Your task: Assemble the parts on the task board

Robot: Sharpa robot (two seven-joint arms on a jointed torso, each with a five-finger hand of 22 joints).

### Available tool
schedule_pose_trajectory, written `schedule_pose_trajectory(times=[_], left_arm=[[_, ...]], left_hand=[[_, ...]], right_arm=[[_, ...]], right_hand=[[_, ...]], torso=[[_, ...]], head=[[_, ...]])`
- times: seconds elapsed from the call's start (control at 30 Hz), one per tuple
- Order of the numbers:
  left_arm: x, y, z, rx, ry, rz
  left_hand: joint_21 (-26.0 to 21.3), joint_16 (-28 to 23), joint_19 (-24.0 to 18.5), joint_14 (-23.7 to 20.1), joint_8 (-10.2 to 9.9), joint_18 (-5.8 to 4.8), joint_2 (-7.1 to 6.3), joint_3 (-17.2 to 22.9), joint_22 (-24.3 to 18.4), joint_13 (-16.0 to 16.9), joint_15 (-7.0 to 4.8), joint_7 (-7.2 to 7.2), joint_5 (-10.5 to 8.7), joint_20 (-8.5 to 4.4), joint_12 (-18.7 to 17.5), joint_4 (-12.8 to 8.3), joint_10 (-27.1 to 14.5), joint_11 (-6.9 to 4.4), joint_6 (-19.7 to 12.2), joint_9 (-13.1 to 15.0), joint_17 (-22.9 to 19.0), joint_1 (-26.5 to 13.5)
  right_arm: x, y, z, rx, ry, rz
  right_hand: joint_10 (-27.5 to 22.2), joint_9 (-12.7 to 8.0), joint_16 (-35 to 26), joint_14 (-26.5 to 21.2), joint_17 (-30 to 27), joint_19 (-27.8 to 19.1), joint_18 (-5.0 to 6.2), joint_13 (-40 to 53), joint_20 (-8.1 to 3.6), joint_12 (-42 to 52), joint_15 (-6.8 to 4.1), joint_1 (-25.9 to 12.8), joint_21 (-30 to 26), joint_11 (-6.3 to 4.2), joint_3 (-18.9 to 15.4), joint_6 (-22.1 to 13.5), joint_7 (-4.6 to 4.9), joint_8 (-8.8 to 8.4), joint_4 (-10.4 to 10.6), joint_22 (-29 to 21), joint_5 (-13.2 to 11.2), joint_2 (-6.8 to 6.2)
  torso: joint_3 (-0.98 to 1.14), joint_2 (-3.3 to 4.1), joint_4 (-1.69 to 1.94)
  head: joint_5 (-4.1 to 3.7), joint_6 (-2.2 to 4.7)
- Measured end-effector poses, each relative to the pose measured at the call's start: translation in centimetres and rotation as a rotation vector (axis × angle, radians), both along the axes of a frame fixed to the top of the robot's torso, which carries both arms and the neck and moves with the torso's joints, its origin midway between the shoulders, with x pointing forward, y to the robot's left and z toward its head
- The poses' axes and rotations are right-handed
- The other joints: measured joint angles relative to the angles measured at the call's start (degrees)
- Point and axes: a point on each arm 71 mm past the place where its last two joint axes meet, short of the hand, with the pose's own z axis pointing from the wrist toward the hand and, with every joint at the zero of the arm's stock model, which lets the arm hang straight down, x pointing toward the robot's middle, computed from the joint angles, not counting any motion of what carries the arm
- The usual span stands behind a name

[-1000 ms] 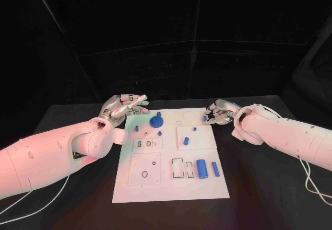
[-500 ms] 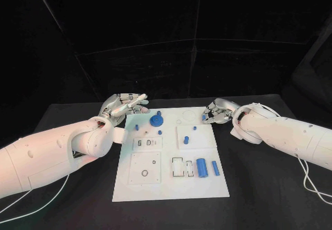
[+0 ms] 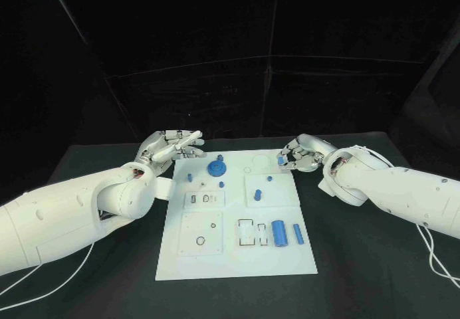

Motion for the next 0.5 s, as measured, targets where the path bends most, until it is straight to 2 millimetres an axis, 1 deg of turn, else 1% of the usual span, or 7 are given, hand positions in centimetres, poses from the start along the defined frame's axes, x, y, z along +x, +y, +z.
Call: schedule_pose_trajectory(times=[0.03, 0.13, 0.23, 0.37, 0.5], left_arm=[[0.0, 0.0, 0.0, 0.0, 0.0, 0.0], [0.0, 0.0, 0.0, 0.0, 0.0, 0.0], [0.0, 0.0, 0.1, 0.0, -0.001, -0.001], [0.0, 0.0, 0.0, 0.0, -0.001, -0.001], [0.1, 0.0, 0.0, 0.001, -0.001, 0.002]], left_hand=[[0.0, 0.0, 0.0, 0.0, 0.0, 0.0, 0.0, 0.0, 0.0, 0.0, 0.0, 0.0, 0.0, 0.0, -0.2, 0.0, 0.0, 0.0, 0.0, 0.0, 0.1, 0.0], [0.0, 0.0, 0.0, 0.0, 0.0, 0.0, 0.0, 0.0, 0.0, 0.0, 0.0, 0.0, 0.0, 0.0, -0.2, 0.0, 0.0, 0.0, 0.0, 0.0, 0.1, 0.0], [0.0, 0.0, 0.0, 0.0, 0.0, 0.0, 0.0, 0.0, 0.0, 0.0, 0.0, 0.0, 0.0, 0.0, -0.2, 0.0, 0.0, 0.0, 0.0, 0.0, 0.1, 0.0], [0.0, 0.0, 0.0, 0.0, 0.0, 0.0, 0.0, 0.0, 0.0, 0.0, 0.0, 0.0, 0.0, 0.0, -0.2, 0.0, 0.0, 0.0, 0.0, 0.0, 0.1, 0.0], [0.0, 0.0, 0.0, 0.0, 0.0, 0.0, 0.0, 0.0, 0.0, 0.0, 0.0, 0.0, 0.0, 0.0, -0.2, 0.0, 0.0, 0.0, 0.0, 0.0, 0.1, 0.0]], right_arm=[[-0.3, 0.4, 0.2, 0.007, -0.005, 0.007], [-1.2, 1.9, 0.9, 0.032, -0.015, 0.03], [-2.0, 3.9, 1.3, 0.054, -0.015, 0.053], [-2.9, 7.1, 1.5, 0.077, -0.003, 0.087], [-3.5, 10.4, 1.6, 0.087, 0.014, 0.121]], right_hand=[[0.0, 0.0, 0.0, 0.0, 0.0, 0.0, 0.0, 0.0, 0.0, 0.0, 0.0, -0.2, 0.0, 0.0, 0.0, 0.0, 0.0, 0.0, 0.0, 0.0, 0.0, 0.17], [0.0, 0.0, 0.0, 0.0, 0.0, 0.0, 0.0, 0.0, 0.0, 0.0, 0.0, -0.4, 0.0, 0.0, 0.1, 0.0, 0.01, 0.0, 0.1, 0.0, 0.0, 0.41], [0.0, 0.0, 0.0, 0.0, -0.1, 0.0, 0.0, 0.0, 0.0, 0.0, 0.0, -0.6, 0.0, 0.0, 0.2, 0.0, 0.02, 0.0, 0.2, 0.0, 0.0, 0.55], [0.0, -0.2, 0.0, 0.0, -0.1, 0.0, 0.0, 0.0, 0.0, 0.0, 0.0, -0.7, 0.0, 0.0, 0.2, 0.0, 0.05, -0.01, 0.2, 0.0, 0.0, 0.7], [0.0, -0.2, 0.0, 0.0, -0.1, 0.0, 0.0, 0.0, 0.0, 0.0, 0.01, -0.9, 0.0, 0.0, 0.2, -0.1, 0.12, -0.01, 0.2, -0.1, 0.0, 0.91]], torso=[[-0.04, -0.03, -0.01], [-0.26, -0.17, -0.01], [-0.48, -0.28, 0.03], [-0.75, -0.39, 0.2], [-0.9, -0.42, 0.26]], head=[[0.01, 0.02], [-0.13, 0.08], [-0.15, 0.04], [0.43, -0.27], [1.12, -0.42]])
